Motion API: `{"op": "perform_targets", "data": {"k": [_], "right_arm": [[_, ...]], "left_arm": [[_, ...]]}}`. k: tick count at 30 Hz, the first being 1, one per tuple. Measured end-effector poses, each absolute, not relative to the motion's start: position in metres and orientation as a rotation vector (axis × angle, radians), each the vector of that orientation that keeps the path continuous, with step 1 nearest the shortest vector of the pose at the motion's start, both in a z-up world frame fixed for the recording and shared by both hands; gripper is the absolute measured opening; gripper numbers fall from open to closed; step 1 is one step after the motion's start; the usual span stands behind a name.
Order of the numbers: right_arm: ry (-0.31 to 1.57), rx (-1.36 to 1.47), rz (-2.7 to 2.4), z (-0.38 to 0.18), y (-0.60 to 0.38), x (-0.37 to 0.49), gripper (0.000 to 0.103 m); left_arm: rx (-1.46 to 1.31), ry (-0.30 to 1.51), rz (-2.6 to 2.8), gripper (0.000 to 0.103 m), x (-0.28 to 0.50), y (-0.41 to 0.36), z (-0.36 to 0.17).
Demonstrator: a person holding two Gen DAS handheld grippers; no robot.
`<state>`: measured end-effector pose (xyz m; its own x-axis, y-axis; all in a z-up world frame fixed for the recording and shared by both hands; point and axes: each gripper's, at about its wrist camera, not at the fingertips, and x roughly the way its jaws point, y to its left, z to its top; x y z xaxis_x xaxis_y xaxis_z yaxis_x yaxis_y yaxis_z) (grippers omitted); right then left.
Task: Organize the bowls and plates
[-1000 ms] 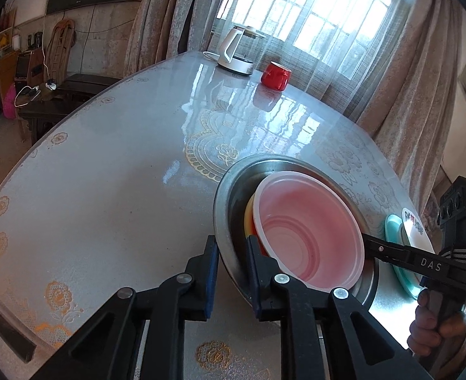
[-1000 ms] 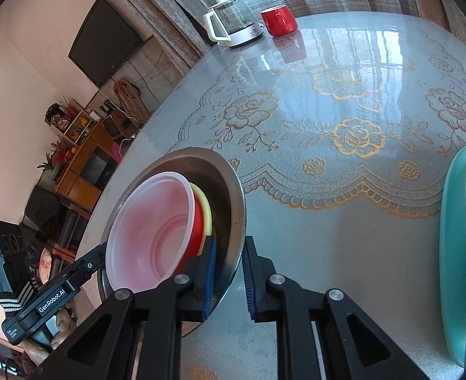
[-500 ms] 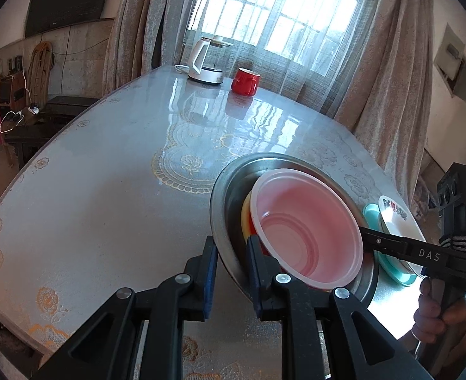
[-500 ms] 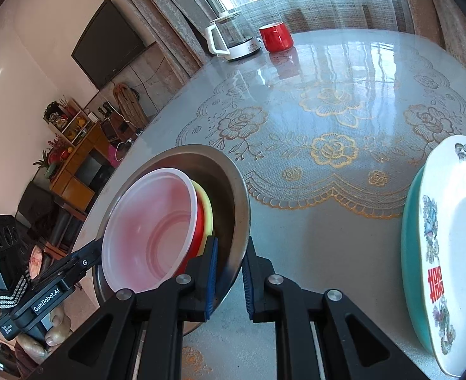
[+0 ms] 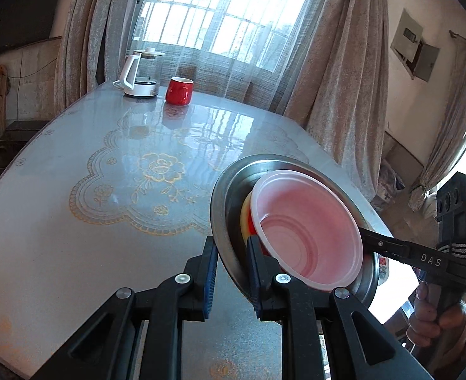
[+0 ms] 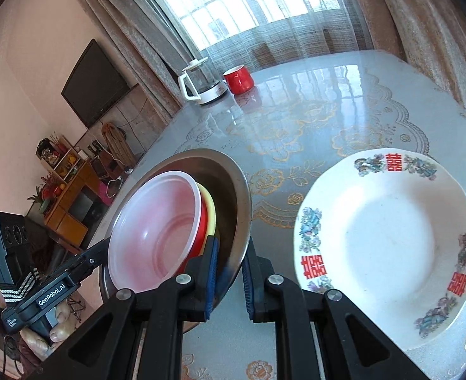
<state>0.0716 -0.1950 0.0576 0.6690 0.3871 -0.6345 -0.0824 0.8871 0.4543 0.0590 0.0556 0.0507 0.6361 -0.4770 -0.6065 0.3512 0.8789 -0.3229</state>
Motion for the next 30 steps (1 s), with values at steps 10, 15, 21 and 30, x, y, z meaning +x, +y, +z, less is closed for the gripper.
{"op": "perform_targets", "data": {"k": [10, 15, 21, 30], "right_arm": [[0.727, 0.494, 0.097, 0.067, -0.279, 0.038, 0.015], [0.727, 0.532, 0.021, 0.059, -0.310, 0.030, 0.015], [0.742, 0.575, -0.036, 0.046, -0.333, 0.031, 0.015], [0.781, 0.587, -0.079, 0.024, -0.344, 0.039, 0.015]], "left_arm": [[-0.138, 0.789, -0.624, 0.019, 0.081, -0.036, 0.063], [-0.120, 0.834, -0.658, 0.019, 0.090, -0.074, 0.056], [-0.088, 0.880, -0.671, 0.019, 0.097, -0.103, 0.044], [-0.068, 0.928, -0.659, 0.019, 0.102, -0.118, 0.026]]}}
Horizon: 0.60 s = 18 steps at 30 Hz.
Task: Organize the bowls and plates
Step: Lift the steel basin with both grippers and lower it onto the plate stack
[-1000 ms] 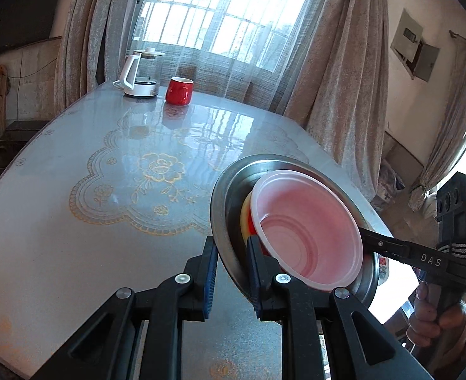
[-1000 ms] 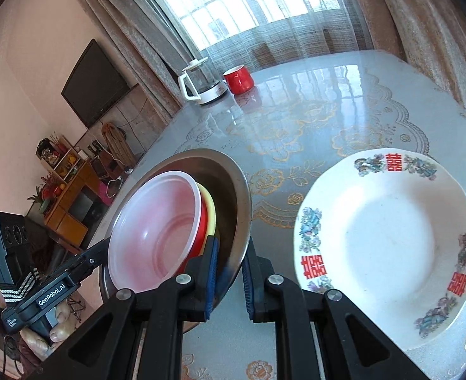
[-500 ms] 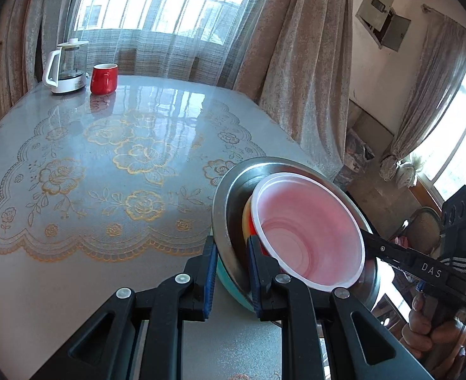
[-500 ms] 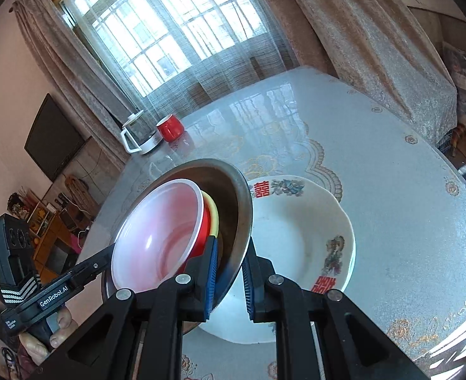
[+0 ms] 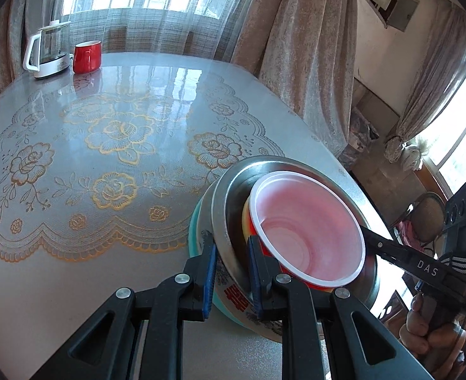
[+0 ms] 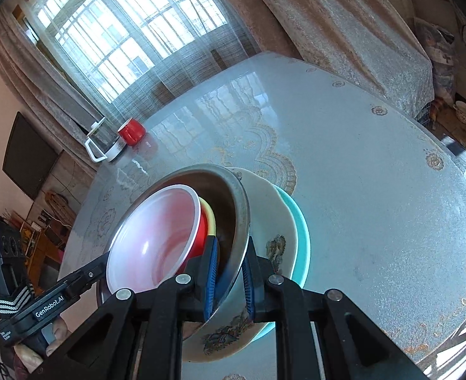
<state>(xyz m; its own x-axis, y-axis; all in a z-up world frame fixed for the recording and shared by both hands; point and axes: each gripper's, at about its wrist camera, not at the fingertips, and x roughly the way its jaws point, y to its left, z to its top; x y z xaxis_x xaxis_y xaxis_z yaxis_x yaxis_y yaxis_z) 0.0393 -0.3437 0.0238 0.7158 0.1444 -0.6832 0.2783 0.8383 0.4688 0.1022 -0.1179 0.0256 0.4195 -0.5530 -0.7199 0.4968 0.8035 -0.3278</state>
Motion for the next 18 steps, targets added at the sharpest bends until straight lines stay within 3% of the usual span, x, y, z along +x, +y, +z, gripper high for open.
{"op": "perform_targets", "data": {"k": [18], "right_arm": [[0.791, 0.598, -0.120, 0.0148, -0.3529, 0.0385, 0.015]], "left_arm": [[-0.023, 0.920, -0.650, 0.019, 0.0957, -0.1294, 0.0233]]}}
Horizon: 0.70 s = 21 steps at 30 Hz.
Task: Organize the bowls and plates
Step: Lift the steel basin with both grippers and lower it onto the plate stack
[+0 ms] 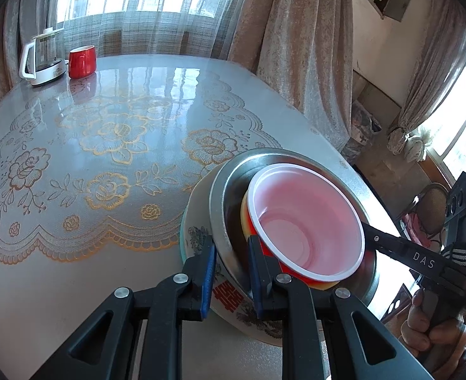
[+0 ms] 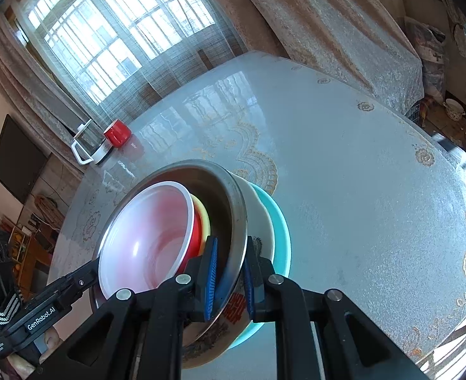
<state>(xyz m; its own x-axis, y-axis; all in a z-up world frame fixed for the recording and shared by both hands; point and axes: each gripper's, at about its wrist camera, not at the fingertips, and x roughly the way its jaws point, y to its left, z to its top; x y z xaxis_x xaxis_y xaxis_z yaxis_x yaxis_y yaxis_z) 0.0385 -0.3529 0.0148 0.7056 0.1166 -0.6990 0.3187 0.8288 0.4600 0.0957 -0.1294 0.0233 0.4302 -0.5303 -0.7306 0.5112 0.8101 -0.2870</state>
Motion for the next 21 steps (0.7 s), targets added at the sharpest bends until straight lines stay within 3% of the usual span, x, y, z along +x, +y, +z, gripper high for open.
{"op": "perform_targets", "data": {"k": [9, 12, 21], "right_arm": [[0.789, 0.620, -0.113, 0.014, -0.355, 0.037, 0.015], [0.788, 0.617, -0.115, 0.015, -0.354, 0.035, 0.021], [0.773, 0.616, -0.115, 0.015, -0.351, 0.033, 0.017]], "left_arm": [[-0.013, 0.907, -0.622, 0.021, 0.089, -0.129, 0.024], [-0.018, 0.905, -0.622, 0.021, 0.089, -0.128, 0.024], [0.019, 0.870, -0.599, 0.023, 0.082, -0.128, 0.026]]}}
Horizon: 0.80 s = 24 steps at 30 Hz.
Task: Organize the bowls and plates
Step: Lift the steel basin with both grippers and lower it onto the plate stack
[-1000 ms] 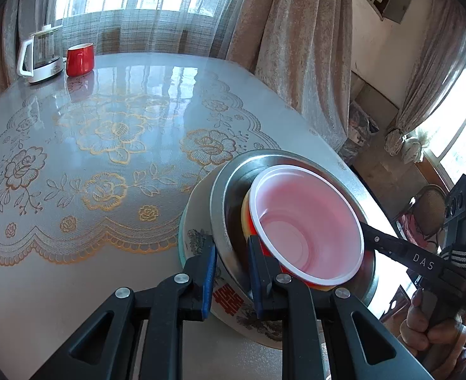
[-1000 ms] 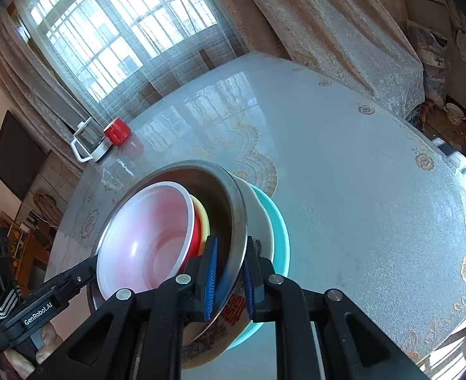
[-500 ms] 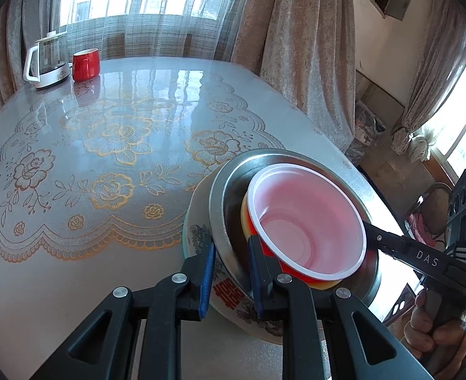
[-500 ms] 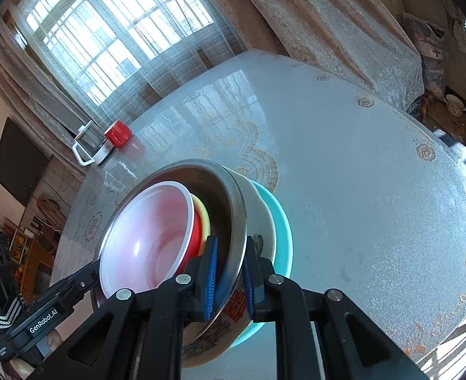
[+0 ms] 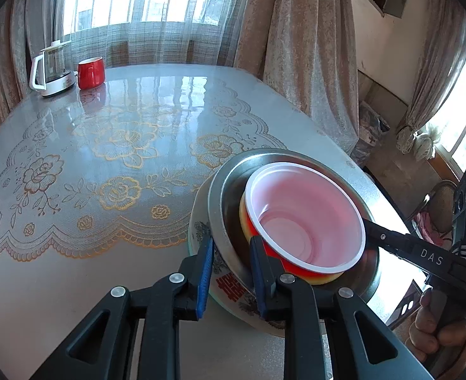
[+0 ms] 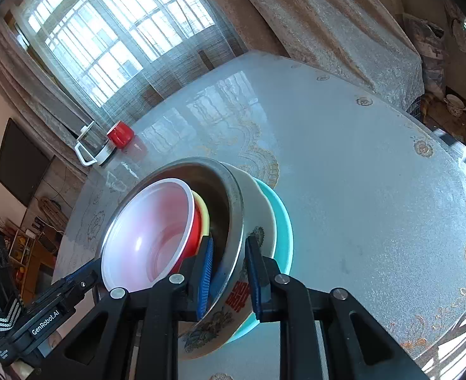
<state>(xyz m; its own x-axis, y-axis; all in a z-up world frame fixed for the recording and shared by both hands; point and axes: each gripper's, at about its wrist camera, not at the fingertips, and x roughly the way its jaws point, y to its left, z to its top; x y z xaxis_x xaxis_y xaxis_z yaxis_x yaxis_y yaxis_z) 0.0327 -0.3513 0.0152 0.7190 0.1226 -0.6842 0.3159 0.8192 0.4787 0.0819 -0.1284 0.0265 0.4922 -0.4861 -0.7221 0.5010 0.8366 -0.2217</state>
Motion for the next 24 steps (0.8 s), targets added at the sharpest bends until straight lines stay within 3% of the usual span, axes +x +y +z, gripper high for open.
{"op": "perform_targets", "data": {"k": [24], "right_arm": [[0.764, 0.652, -0.108, 0.0139, -0.3496, 0.0286, 0.018]], "left_arm": [[0.033, 0.847, -0.575, 0.023, 0.0751, -0.1299, 0.0275]]}}
